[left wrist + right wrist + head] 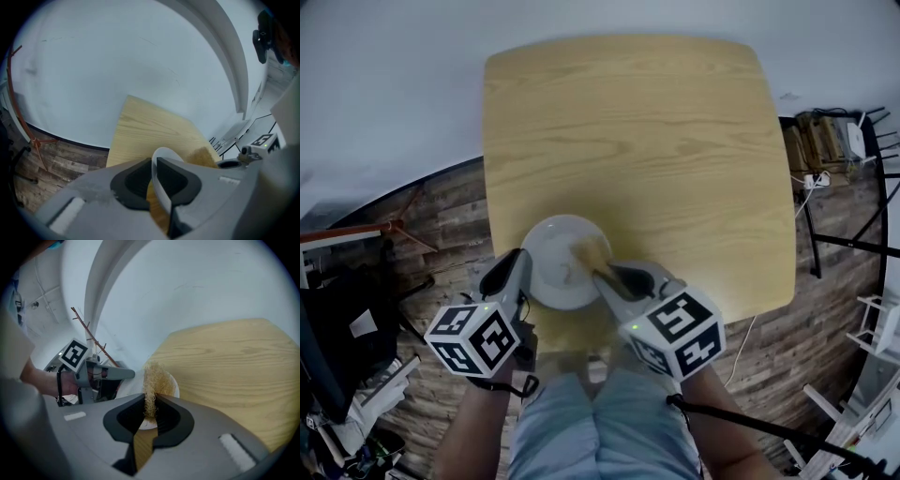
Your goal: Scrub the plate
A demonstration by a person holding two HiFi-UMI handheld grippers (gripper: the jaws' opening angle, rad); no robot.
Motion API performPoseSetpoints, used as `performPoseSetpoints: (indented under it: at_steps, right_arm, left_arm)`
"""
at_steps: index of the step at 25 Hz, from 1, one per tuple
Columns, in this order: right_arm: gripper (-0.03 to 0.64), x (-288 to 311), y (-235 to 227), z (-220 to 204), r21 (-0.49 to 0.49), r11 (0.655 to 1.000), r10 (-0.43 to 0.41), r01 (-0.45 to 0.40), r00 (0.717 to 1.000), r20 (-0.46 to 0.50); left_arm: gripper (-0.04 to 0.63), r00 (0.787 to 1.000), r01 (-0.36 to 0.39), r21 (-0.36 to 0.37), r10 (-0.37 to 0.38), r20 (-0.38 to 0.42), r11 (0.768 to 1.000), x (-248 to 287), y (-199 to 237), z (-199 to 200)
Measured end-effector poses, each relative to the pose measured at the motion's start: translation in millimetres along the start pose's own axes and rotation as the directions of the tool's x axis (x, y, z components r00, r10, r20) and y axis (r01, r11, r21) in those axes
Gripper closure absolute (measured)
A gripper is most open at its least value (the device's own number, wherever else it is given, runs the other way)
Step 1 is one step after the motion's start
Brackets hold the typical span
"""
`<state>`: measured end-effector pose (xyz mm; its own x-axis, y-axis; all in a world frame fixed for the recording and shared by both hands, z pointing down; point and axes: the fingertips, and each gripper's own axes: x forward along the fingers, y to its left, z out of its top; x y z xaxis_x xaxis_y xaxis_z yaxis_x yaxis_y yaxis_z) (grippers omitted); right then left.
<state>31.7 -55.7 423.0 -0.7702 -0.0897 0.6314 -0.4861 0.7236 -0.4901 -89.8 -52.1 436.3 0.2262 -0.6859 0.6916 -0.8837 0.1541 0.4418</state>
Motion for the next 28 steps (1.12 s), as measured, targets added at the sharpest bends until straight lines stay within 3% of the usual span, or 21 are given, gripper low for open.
performPoseSetpoints:
  at_steps: [15,28]
  right_arm:
    - [0.574,22,-38,8,-0.01,1.0,0.023,-0.023,0.998,-0.061]
    - [0.574,17,-1,-25,0.053,0.994,0.097,-0.093,0.992,-0.083]
  left_arm:
    - [0.537,0.999,-0.041,-0.056,0.043,0.028,0.998,-2,2,11]
    - [0.536,0.997,-0.06,-0.027,0.062,0.049,0.998,-3,8,14]
